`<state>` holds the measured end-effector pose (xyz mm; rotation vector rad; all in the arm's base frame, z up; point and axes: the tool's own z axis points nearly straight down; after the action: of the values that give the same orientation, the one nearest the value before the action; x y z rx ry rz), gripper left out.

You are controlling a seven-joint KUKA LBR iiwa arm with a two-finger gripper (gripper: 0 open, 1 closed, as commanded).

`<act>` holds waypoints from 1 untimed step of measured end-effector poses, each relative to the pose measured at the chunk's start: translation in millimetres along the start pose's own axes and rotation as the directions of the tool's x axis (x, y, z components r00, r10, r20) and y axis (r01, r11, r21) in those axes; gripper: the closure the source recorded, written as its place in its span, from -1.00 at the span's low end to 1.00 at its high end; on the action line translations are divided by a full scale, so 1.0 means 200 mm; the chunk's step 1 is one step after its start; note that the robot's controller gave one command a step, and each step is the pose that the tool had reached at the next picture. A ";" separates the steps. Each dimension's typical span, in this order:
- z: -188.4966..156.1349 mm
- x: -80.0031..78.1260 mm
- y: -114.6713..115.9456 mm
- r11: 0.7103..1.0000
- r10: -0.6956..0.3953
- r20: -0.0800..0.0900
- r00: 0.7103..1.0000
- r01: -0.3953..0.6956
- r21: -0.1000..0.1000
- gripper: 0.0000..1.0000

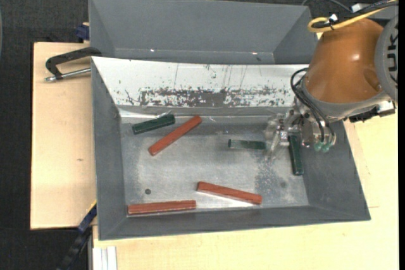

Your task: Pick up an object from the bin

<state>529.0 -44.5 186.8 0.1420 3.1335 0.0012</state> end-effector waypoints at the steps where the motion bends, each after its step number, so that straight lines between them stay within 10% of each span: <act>1: 0.00 0.00 0.00 1.000 0.000 0.000 1.000 0.000 0.000 1.00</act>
Offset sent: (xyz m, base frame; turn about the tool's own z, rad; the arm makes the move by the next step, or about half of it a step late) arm 0.0282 -0.0042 0.1014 -0.1912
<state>529.0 -44.5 186.8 0.1423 3.1335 0.0015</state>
